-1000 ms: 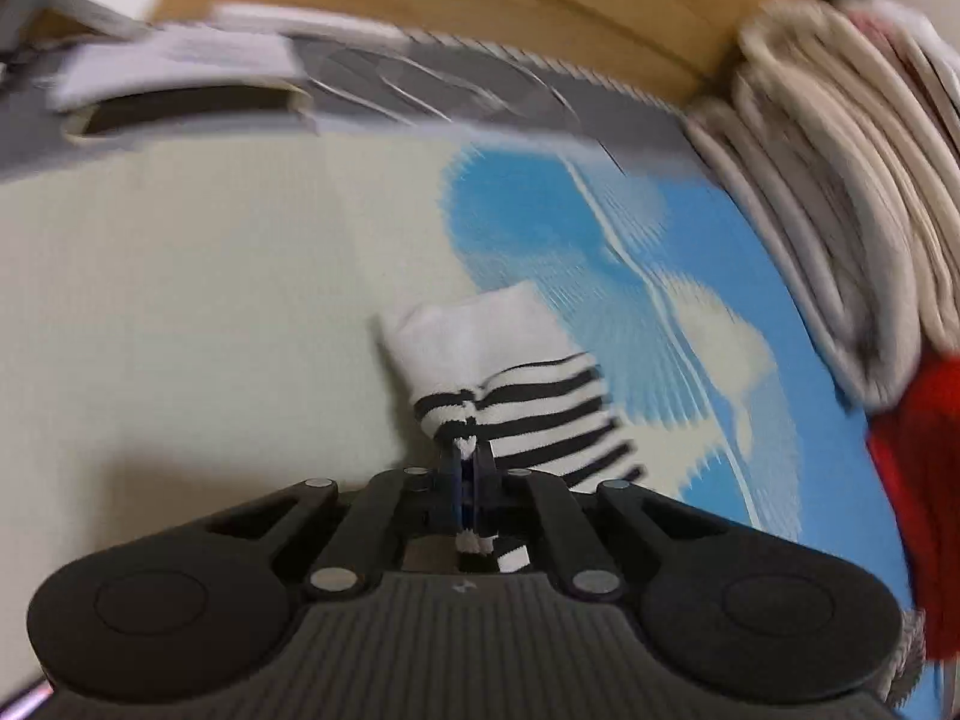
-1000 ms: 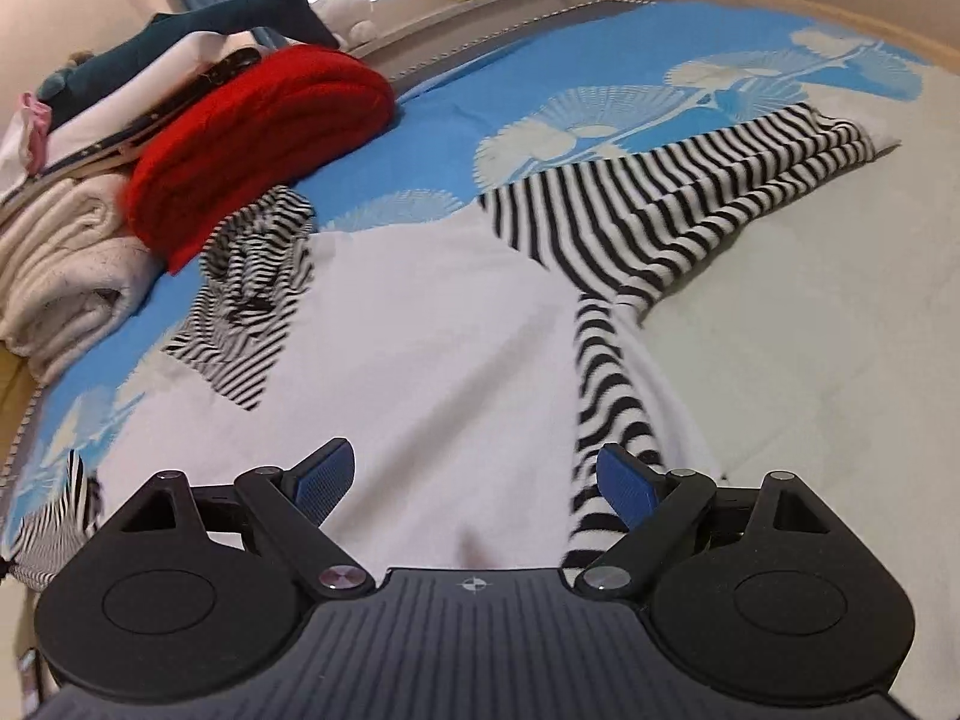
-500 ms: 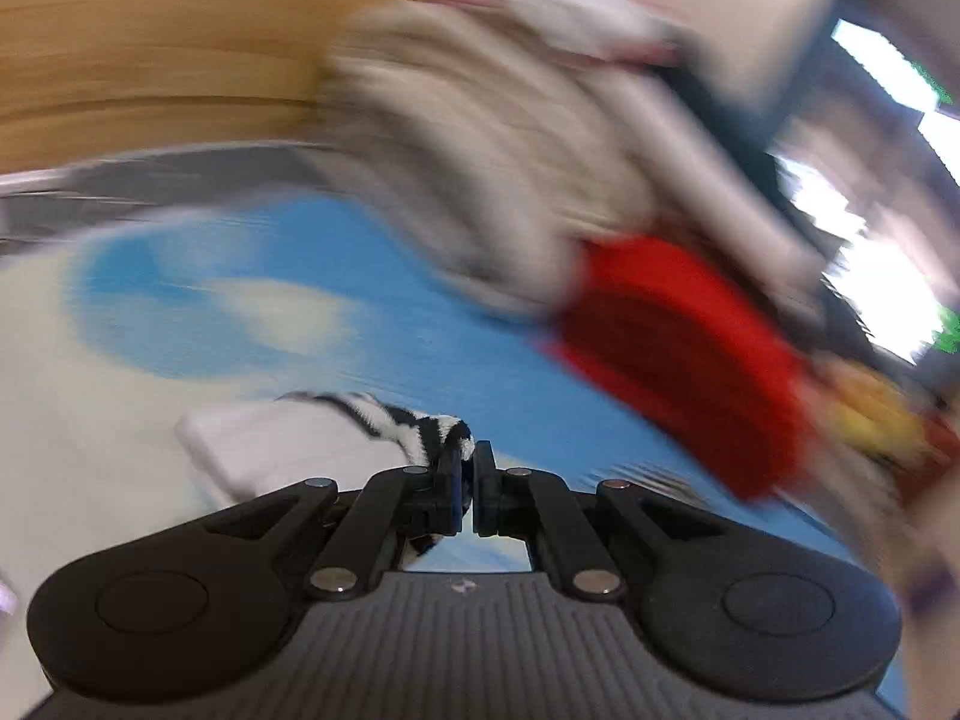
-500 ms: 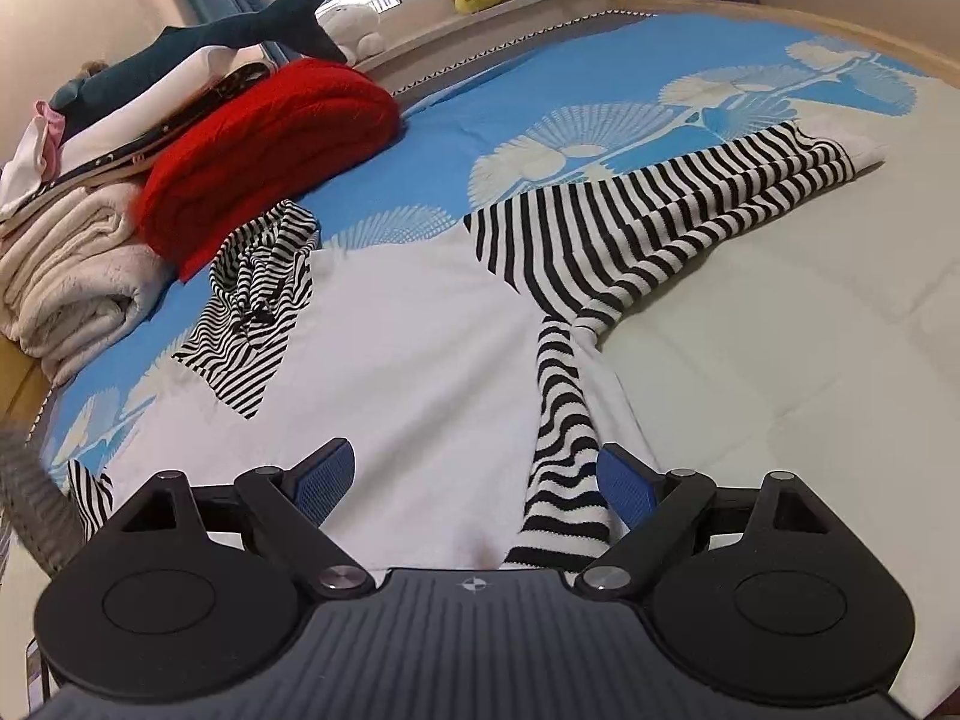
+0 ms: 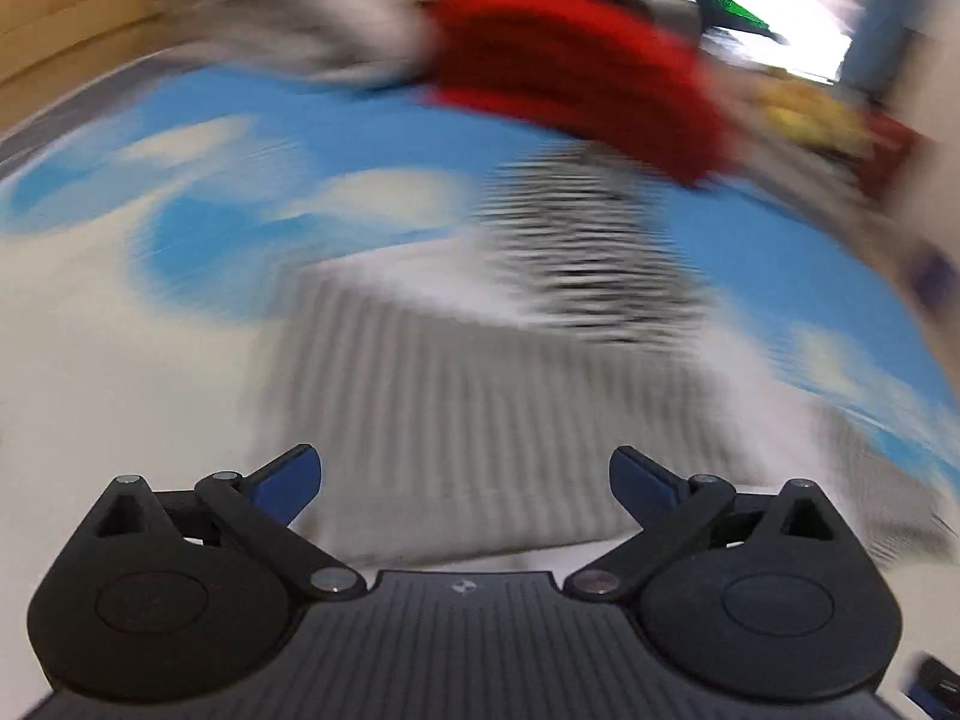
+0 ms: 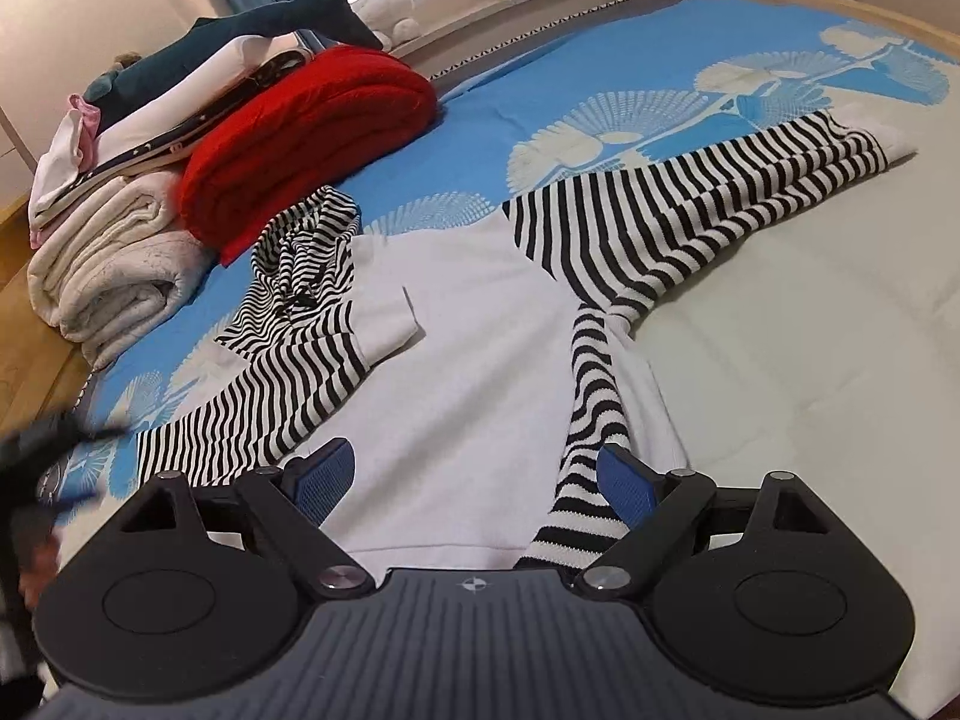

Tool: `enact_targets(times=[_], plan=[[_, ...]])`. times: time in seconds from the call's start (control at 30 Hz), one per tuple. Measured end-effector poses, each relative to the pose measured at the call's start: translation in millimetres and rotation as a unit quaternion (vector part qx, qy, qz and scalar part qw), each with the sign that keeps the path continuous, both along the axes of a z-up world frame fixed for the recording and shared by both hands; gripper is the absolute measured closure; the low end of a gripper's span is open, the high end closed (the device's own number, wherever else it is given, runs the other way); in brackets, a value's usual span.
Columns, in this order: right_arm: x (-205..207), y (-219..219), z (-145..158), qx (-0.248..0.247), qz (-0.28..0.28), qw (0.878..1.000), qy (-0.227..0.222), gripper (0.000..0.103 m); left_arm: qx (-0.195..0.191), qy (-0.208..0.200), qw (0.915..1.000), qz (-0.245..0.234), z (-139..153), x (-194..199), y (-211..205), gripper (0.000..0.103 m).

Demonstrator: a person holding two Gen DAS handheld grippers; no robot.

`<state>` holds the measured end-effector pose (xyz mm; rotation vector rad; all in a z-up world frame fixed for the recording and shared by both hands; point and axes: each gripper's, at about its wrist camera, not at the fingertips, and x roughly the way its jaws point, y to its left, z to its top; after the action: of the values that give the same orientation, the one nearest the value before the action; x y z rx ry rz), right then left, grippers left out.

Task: Fold small clothes

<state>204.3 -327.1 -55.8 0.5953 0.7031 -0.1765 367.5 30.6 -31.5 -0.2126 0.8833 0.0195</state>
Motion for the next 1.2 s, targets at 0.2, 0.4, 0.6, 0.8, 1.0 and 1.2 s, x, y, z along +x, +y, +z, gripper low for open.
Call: enact_targets(times=[0.2, 0.4, 0.6, 0.8, 1.0, 1.2], plan=[[4, 10, -4, 0.001, -0.001, 1.0, 0.001, 0.014, -0.016, 0.058, 0.9935, 0.097, -44, 6, 70, 0.001], [6, 16, -5, -0.02, -0.017, 1.0, -0.01, 0.014, 0.043, 0.025, 0.9973, 0.054, -28, 25, 57, 0.001], [12, 19, -9, -0.029, -0.034, 0.999, -0.003, 0.014, 0.098, -0.023, 0.9945, 0.031, -12, 2, 24, 0.001], [13, 27, -6, -0.044, -0.032, 0.998, -0.012, 0.014, 0.12, -0.039, 0.992, 0.003, -10, -9, 1, 0.0], [13, 24, -8, -0.048, -0.038, 0.998, -0.004, 0.014, 0.139, -0.047, 0.9892, -0.005, -11, -14, -9, 0.001], [13, 16, -14, -0.031, -0.052, 0.998, 0.012, 0.014, 0.135, -0.051, 0.9894, -0.011, -10, -16, -12, 0.0]])
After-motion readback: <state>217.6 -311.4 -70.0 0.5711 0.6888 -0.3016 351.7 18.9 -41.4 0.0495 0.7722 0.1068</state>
